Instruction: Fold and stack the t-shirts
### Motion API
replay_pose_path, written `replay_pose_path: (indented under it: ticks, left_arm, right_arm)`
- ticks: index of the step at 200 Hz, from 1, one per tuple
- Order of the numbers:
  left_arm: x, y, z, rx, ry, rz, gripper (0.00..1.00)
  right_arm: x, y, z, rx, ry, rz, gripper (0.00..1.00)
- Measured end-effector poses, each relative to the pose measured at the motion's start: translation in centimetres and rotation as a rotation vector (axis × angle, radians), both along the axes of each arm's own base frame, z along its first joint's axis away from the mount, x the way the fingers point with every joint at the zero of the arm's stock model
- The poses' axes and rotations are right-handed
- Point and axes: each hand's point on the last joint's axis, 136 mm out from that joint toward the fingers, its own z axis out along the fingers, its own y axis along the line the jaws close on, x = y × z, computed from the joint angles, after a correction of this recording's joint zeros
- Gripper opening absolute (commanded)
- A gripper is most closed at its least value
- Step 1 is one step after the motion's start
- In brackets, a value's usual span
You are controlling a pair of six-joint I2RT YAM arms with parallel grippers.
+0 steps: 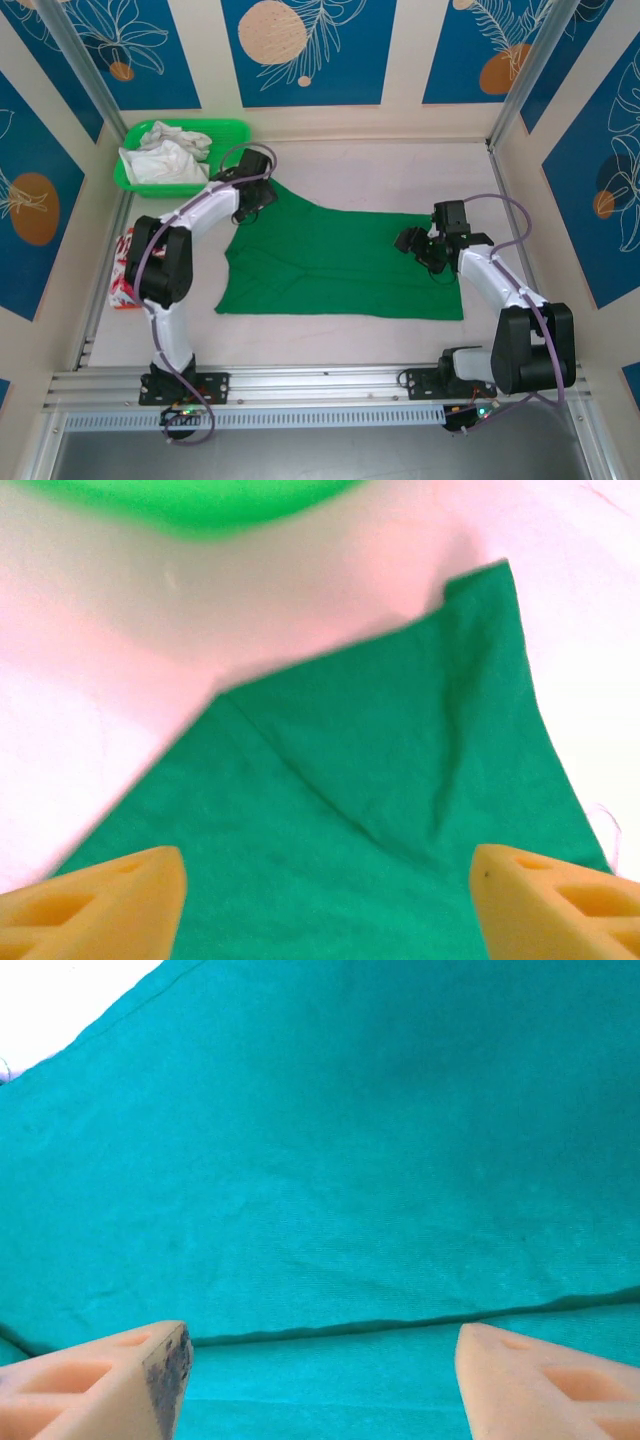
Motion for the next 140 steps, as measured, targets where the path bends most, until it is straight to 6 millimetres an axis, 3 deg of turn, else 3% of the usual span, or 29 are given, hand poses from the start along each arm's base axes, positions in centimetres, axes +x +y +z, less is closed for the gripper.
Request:
replay_pose_path:
  ticks: [27, 140]
  left_arm:
    - [1.4, 0.7, -1.0, 0.059, 0.046, 0.083, 0.59]
    - [3.2, 1.3, -5.3, 0.175, 0.178, 0.146, 0.51]
  right_arm:
    - [0.0, 0.0, -0.5, -0.001, 0.015, 0.000, 0.71]
    - [0.2, 0.0, -1.8, -0.005, 0.047, 0.004, 0.71]
